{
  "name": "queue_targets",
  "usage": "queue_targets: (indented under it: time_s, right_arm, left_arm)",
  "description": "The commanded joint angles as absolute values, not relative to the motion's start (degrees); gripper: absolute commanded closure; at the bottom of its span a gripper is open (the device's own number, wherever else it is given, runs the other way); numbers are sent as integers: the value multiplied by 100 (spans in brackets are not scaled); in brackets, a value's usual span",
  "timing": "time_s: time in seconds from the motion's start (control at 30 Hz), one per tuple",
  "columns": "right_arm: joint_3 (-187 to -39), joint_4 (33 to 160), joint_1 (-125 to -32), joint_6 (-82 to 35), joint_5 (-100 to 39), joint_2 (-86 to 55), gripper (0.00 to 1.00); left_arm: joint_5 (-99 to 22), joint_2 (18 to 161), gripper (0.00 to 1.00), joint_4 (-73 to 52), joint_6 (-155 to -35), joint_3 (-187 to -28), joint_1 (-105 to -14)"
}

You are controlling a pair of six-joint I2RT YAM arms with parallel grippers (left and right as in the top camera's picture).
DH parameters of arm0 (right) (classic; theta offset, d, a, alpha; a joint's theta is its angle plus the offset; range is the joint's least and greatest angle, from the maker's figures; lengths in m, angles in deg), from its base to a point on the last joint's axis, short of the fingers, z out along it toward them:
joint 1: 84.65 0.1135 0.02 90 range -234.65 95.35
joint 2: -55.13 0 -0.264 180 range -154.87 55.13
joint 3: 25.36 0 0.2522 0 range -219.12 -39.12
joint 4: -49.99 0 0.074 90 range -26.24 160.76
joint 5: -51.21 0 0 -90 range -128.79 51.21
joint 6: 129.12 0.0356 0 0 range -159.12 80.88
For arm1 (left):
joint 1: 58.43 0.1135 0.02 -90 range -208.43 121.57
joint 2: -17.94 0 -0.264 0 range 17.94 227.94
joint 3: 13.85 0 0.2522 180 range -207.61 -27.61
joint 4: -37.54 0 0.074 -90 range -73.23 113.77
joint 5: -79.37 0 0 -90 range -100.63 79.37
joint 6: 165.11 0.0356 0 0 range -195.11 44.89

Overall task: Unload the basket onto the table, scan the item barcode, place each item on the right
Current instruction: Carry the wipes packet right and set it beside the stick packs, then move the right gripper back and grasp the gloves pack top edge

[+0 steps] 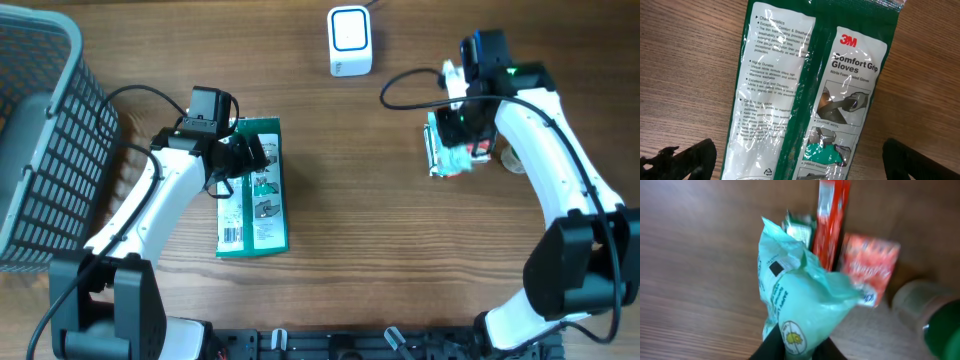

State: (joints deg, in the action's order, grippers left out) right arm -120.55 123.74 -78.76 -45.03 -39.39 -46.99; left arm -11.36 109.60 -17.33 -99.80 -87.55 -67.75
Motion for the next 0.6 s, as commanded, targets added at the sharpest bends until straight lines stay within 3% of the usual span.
queue_targets:
  time_s: [0.0, 0.07, 0.13, 0.2, 0.3, 0.4, 0.57]
  right_arm:
    - [-11867, 12223, -8055, -4119, -4208, -4765, 70]
    - [-11860, 12147, -8088, -4005, -4427, -4765, 48]
    - [-11860, 12053, -8088, -3998, -4374, -4765, 40]
    - [-11860, 11931, -8079, -3911, -3989, -4765, 24]
    - [-11860, 11690, -8079, -3139, -2910, -4765, 23]
    - [-11860, 11600, -7987, -2781, -1970, -4765, 24]
    - [-11860, 11467, -7649, -2543, -1895, -4765, 24]
  left_arm:
    - [-1073, 10960, 0, -1731, -9907, -8723, -6792]
    - [-1014, 10960, 0, -1731, -9907, -8723, -6790]
    - [-830, 10960, 0, -1728, -9910, -8723, -6792]
    - [-618, 10960, 0, -1711, -9914, -8723, -6790]
    - [-316, 10962, 3, -1619, -9999, -8720, -6790]
    - [-34, 10969, 17, -1342, -10001, -8661, -6790]
    - [-4, 11117, 26, -926, -10106, -8423, -6790]
